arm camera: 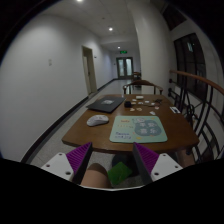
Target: Arrange mouse
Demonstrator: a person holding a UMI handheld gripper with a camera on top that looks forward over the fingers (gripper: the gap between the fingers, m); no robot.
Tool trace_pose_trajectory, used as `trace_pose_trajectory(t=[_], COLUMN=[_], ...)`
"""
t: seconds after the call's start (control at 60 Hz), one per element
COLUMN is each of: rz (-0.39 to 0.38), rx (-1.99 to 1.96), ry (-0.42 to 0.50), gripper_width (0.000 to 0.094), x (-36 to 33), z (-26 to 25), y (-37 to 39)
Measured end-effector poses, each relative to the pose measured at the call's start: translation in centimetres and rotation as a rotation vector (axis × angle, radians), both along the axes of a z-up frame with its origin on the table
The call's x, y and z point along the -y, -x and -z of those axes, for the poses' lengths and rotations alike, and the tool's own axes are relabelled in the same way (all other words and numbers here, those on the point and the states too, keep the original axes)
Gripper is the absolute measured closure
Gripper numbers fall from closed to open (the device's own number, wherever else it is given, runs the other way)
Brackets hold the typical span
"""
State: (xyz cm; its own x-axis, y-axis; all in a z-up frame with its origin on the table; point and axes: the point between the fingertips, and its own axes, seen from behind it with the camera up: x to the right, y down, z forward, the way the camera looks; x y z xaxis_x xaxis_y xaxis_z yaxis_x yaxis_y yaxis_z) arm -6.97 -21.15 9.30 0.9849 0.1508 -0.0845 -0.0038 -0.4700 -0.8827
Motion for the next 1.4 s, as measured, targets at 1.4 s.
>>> trace_pose_trajectory(t=[1.4], rz=[-0.081], rx=[0.122], ry=[0.238], gripper_width=[0.0087], x=[-30.2], z=[11.3], y=[17.2])
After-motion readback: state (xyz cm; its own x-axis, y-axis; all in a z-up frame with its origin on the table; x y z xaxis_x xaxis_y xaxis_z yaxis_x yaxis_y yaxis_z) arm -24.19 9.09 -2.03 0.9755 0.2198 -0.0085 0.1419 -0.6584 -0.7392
